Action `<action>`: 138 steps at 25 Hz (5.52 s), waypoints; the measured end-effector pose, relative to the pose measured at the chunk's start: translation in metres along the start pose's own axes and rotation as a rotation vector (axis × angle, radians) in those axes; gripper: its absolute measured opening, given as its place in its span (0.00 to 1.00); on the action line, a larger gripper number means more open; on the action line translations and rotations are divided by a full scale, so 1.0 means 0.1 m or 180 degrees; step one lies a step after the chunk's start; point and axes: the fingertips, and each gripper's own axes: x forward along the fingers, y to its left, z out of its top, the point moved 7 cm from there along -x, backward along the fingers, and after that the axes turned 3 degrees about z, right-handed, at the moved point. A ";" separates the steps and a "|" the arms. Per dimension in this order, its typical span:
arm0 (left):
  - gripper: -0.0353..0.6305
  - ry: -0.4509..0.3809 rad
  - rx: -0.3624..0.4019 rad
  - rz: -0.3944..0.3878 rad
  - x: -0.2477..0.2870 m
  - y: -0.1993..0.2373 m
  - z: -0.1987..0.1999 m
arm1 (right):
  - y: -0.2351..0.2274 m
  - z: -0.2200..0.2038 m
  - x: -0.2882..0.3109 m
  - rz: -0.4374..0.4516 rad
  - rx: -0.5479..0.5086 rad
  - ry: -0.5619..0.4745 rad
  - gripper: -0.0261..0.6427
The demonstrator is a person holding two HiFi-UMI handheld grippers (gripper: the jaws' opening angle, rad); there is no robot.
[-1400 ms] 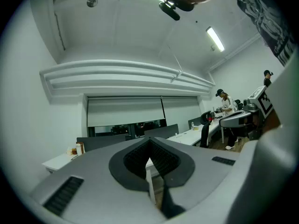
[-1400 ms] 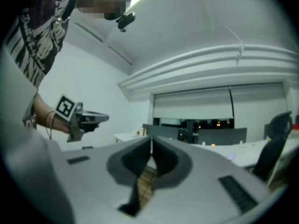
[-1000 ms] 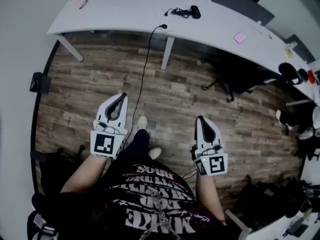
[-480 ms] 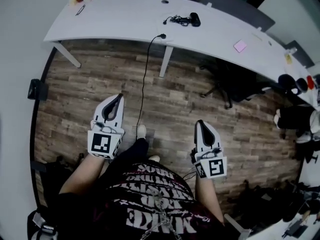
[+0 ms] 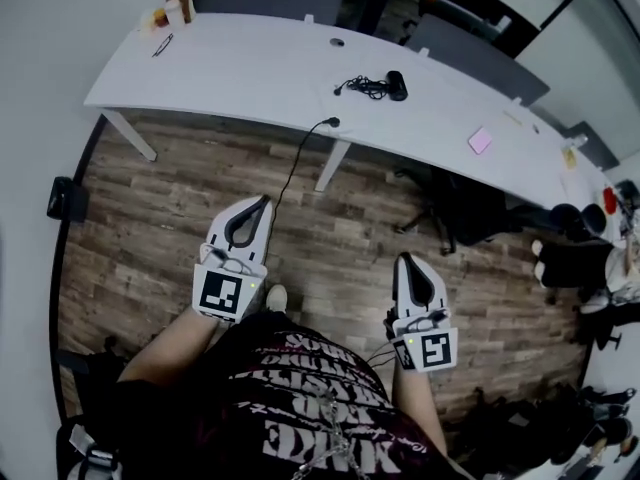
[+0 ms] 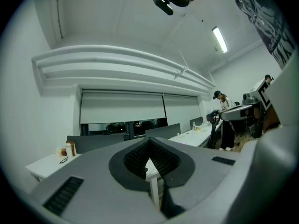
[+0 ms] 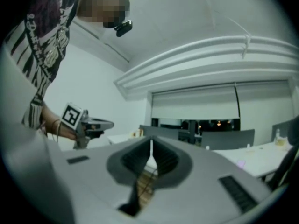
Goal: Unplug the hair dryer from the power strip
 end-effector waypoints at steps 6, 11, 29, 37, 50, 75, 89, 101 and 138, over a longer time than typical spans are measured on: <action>0.09 -0.0069 -0.0058 -0.0117 0.25 0.32 -0.04 | -0.02 0.01 0.42 -0.0086 -0.0029 -0.0052 0.09; 0.09 0.0011 -0.0127 -0.0162 0.38 0.34 -0.19 | -0.03 -0.01 0.42 -0.0169 -0.0053 -0.0009 0.09; 0.09 0.0127 -0.0112 -0.0202 0.86 0.33 -0.26 | -0.41 -0.21 0.59 -0.0214 0.0152 0.0039 0.09; 0.09 0.0051 -0.0066 -0.0187 1.09 0.26 -0.23 | -0.60 -0.19 0.66 -0.0136 0.0091 0.0028 0.09; 0.09 -0.0009 -0.0036 0.0047 1.63 0.12 -0.16 | -1.50 -0.21 0.97 0.0065 0.0135 -0.0002 0.09; 0.09 -0.0137 0.0018 0.0642 1.94 0.47 0.34 | -2.33 -0.37 1.01 0.0232 0.0353 0.0003 0.09; 0.09 0.0016 -0.0053 0.0429 2.36 0.45 0.04 | -2.38 -0.53 1.60 0.0414 0.0407 0.0165 0.09; 0.09 0.0183 -0.0119 0.0287 3.03 0.70 -0.17 | -2.51 -0.54 2.20 0.0440 0.0424 0.0314 0.09; 0.09 0.0576 -0.0323 -0.0194 4.09 1.37 -1.08 | -2.30 -0.52 3.99 0.0882 0.0200 0.0505 0.09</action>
